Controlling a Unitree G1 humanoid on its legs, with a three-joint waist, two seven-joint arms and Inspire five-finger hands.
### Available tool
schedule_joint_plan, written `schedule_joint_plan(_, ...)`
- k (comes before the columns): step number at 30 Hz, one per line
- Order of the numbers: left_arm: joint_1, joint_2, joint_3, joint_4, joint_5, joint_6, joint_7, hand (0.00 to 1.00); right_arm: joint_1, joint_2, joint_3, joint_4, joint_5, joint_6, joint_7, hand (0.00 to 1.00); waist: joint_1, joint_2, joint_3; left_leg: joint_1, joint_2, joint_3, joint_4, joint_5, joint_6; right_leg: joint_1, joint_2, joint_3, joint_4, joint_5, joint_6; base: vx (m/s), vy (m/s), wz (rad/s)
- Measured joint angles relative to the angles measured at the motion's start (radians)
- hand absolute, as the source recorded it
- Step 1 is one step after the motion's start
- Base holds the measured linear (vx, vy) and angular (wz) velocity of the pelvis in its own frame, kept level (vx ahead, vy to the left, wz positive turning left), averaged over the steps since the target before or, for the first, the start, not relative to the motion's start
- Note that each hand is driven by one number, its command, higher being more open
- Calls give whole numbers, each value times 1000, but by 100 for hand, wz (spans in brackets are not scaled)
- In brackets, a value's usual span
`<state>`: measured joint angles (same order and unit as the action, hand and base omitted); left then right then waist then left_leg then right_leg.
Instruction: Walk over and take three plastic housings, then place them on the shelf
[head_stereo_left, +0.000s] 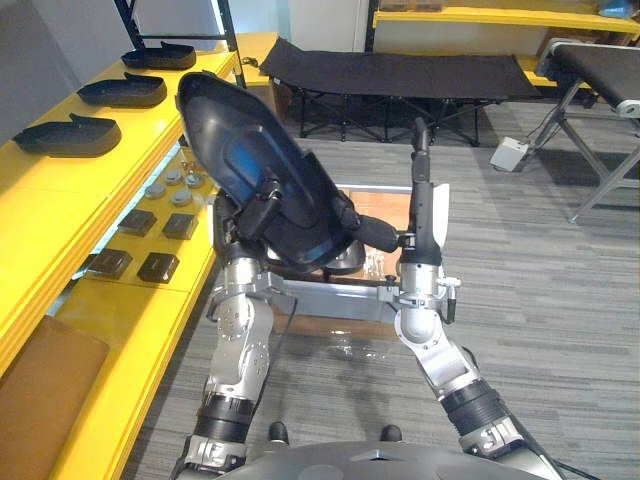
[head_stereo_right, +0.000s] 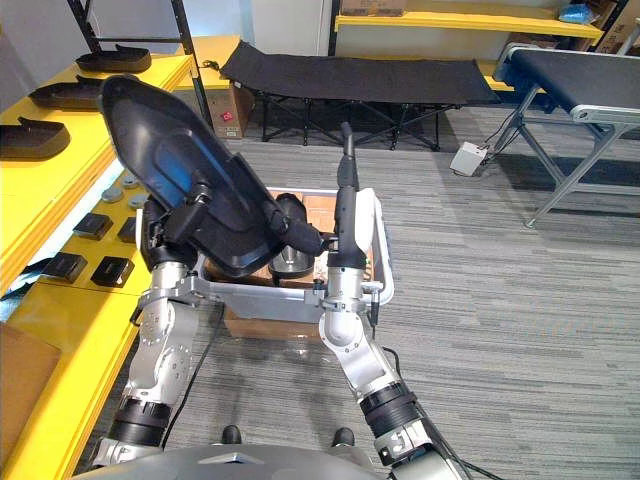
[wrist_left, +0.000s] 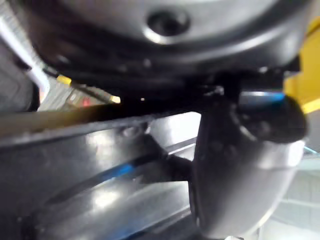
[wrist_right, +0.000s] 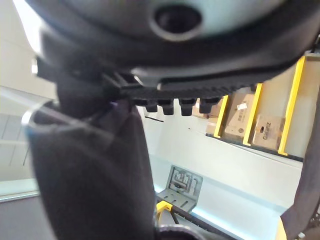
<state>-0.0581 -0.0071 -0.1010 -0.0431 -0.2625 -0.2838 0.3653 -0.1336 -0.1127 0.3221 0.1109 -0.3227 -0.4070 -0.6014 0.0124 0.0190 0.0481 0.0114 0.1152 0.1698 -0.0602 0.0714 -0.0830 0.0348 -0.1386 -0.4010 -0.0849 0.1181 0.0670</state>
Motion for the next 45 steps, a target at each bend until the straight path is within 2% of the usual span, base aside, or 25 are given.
schedule_joint_plan(2,31,-4,15,-46,143,-1,81,0,69,2,-9,-72,130,3,98,100,7,0,0,0,0,1,-1,-1,-1,-2,0,0,0,-1,0,0,0,0)
schedule_joint_plan(5,43,-5,124,-48,265,-2,200,0,143,23,-96,-151,380,1,224,100,2,0,0,1,1,9,-2,-1,-1,-10,0,8,0,-4,3,0,0,-5)
schedule_joint_plan(8,85,-5,233,-52,290,-2,282,0,215,41,-222,-177,579,7,347,100,-12,-3,-4,5,0,21,-11,-1,-1,-13,1,21,0,-1,0,7,1,-12)
schedule_joint_plan(10,111,-5,265,-52,268,-5,276,0,267,40,-297,-175,624,43,397,100,-12,-10,-8,8,0,28,-15,-1,-1,-14,1,26,0,-1,0,23,3,-7)
schedule_joint_plan(13,157,-4,268,-53,161,-23,171,0,320,37,-347,-152,603,112,460,100,-16,-18,-13,12,1,43,-16,-5,-3,-18,1,39,0,-1,0,19,1,-13)
schedule_joint_plan(14,165,-4,265,-53,135,-23,141,0,325,37,-349,-147,591,119,470,100,-17,-18,-13,13,1,44,-16,-7,-6,-19,1,41,0,-1,0,8,1,-13)
schedule_joint_plan(15,186,-4,255,-53,86,-23,69,0,332,38,-350,-139,570,130,492,100,-22,-17,-14,13,1,46,-16,-12,-12,-21,1,45,0,-1,0,2,-3,-8)
schedule_joint_plan(18,217,-3,231,-53,69,-22,-24,0,332,37,-349,-123,570,137,526,100,-19,-16,-14,13,2,45,-15,-12,-12,-21,2,44,0,-8,-3,0,-1,-2)
schedule_joint_plan(20,267,6,238,-62,27,-22,-122,0,323,37,-351,-112,590,137,536,100,-15,-10,-18,11,2,41,-14,-13,-13,-21,2,40,0,-10,-5,20,-5,4)
schedule_joint_plan(21,282,8,240,-70,16,-22,-139,0,314,37,-350,-104,605,138,539,100,-13,-9,-19,10,2,39,-14,-13,-13,-20,1,39,0,-11,-5,21,-4,11)
schedule_joint_plan(23,332,6,248,-133,-5,-15,-203,0,285,34,-354,-73,646,148,556,100,3,-9,-19,-7,0,9,-6,-12,-11,-16,0,8,0,-12,0,19,-6,31)
schedule_joint_plan(27,386,6,282,-259,-5,6,-286,0,252,22,-318,-2,601,180,603,100,63,1,-25,-30,-3,-80,11,-4,-4,23,0,-82,0,-18,3,23,-15,62)
schedule_joint_plan(31,424,6,338,-285,-14,4,-314,0,192,-18,-236,13,599,202,644,100,109,9,-30,-33,-5,-140,23,-3,-6,64,2,-139,5,-33,4,11,-17,50)
schedule_joint_plan(35,509,7,360,-283,-28,5,-317,0,105,-21,-187,24,591,204,658,100,150,8,-27,-47,-8,-183,64,-15,-14,101,5,-174,6,-47,3,-27,-10,37)
schedule_joint_plan(37,525,6,355,-282,-55,4,-338,0,92,-31,-167,24,573,207,655,100,150,12,-23,-76,-15,-230,76,-16,-17,116,8,-224,6,-62,4,-69,-26,76)
schedule_joint_plan(38,527,7,353,-282,-59,4,-358,0,90,-42,-153,24,571,214,653,100,149,11,-21,-91,-16,-238,75,-12,-3,126,13,-260,6,-72,5,-84,-39,78)
schedule_joint_plan(39,527,7,353,-282,-62,4,-373,0,92,-44,-153,24,569,221,651,100,145,24,-13,-104,-14,-226,76,-10,12,130,13,-287,6,-76,8,-66,-15,125)
schedule_joint_plan(40,517,8,344,-282,-66,4,-408,0,95,-51,-155,24,565,227,637,100,131,22,-5,-122,-3,-176,76,6,45,148,8,-348,13,-84,15,-76,34,146)
schedule_joint_plan(41,513,9,326,-282,-83,3,-440,0,100,-60,-165,31,562,228,623,100,118,35,4,-138,7,-124,77,21,67,152,-3,-393,34,-97,23,-44,73,143)
schedule_joint_plan(42,510,9,317,-282,-85,3,-457,0,104,-64,-172,33,557,228,616,100,120,44,10,-143,10,-106,76,28,72,153,-9,-406,44,-102,26,-27,130,108)
schedule_joint_plan(43,509,8,305,-282,-86,1,-479,0,106,-75,-178,38,537,228,608,100,128,66,21,-143,11,-94,70,53,62,153,-19,-419,66,-111,32,-13,135,61)
schedule_joint_plan(44,510,9,304,-282,-86,1,-493,0,109,-77,-177,51,519,228,608,100,140,76,25,-142,4,-94,63,63,51,147,-33,-417,91,-120,37,-8,141,36)
schedule_joint_plan(45,509,9,304,-282,-86,0,-499,0,115,-77,-175,52,505,227,610,100,147,77,25,-140,-1,-91,57,65,52,140,-42,-412,106,-126,40,1,125,10)
